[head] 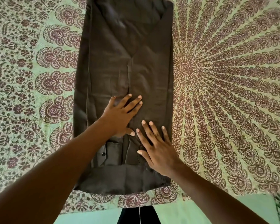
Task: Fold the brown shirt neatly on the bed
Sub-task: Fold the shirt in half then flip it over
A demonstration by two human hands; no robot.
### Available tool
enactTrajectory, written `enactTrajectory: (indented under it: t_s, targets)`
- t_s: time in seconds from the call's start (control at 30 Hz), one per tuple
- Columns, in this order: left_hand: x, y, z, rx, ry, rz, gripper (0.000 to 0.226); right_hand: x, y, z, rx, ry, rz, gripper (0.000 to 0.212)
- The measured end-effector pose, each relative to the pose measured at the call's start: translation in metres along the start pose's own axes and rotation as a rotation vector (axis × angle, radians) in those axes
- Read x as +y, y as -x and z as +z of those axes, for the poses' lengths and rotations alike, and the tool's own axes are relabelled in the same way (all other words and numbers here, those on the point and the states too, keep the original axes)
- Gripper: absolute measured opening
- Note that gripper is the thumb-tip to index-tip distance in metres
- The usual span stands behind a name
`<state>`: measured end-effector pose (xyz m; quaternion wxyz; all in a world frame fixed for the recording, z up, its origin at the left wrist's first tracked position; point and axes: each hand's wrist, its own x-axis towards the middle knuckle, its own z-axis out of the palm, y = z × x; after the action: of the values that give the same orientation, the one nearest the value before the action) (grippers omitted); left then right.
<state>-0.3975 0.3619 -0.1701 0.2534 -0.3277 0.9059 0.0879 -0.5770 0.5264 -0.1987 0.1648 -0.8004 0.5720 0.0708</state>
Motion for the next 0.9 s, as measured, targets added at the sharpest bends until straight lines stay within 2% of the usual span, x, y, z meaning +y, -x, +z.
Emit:
enactTrajectory:
  t_s: [0.1, 0.2, 0.23, 0.3, 0.37, 0.53, 0.63, 0.73, 0.9]
  targets:
    - [0.012, 0.013, -0.001, 0.054, 0.039, -0.036, 0.111, -0.004, 0.013, -0.004, -0.005, -0.065, -0.091, 0.069]
    - [0.021, 0.046, -0.001, 0.226, 0.225, -0.104, 0.087, -0.001, 0.021, -0.015, 0.067, -0.241, -0.06, 0.06]
    - [0.021, 0.061, 0.001, 0.265, 0.282, -0.138, 0.078, 0.004, 0.024, -0.019, 0.095, -0.268, -0.034, 0.064]
    - [0.014, 0.093, 0.012, 0.304, 0.337, -0.188, 0.071, 0.016, 0.029, -0.027, 0.115, -0.232, -0.009, 0.093]
    - [-0.002, 0.124, 0.03, 0.274, 0.305, -0.218, 0.08, 0.033, 0.034, -0.032, 0.093, -0.105, -0.067, 0.11]
    - [-0.046, 0.181, 0.083, 0.114, 0.103, -0.192, 0.115, 0.061, 0.048, -0.028, -0.066, 0.115, -0.333, 0.123]
    - [-0.05, 0.193, 0.101, 0.157, 0.119, -0.151, 0.12, 0.054, 0.044, -0.025, -0.154, 0.147, -0.39, 0.113]
    - [-0.047, 0.188, 0.101, 0.182, 0.225, -0.194, 0.104, 0.048, 0.038, -0.024, -0.162, 0.151, -0.422, 0.103]
    - [-0.042, 0.175, 0.094, 0.235, 0.315, -0.204, 0.076, 0.04, 0.032, -0.017, -0.063, 0.167, -0.444, 0.096]
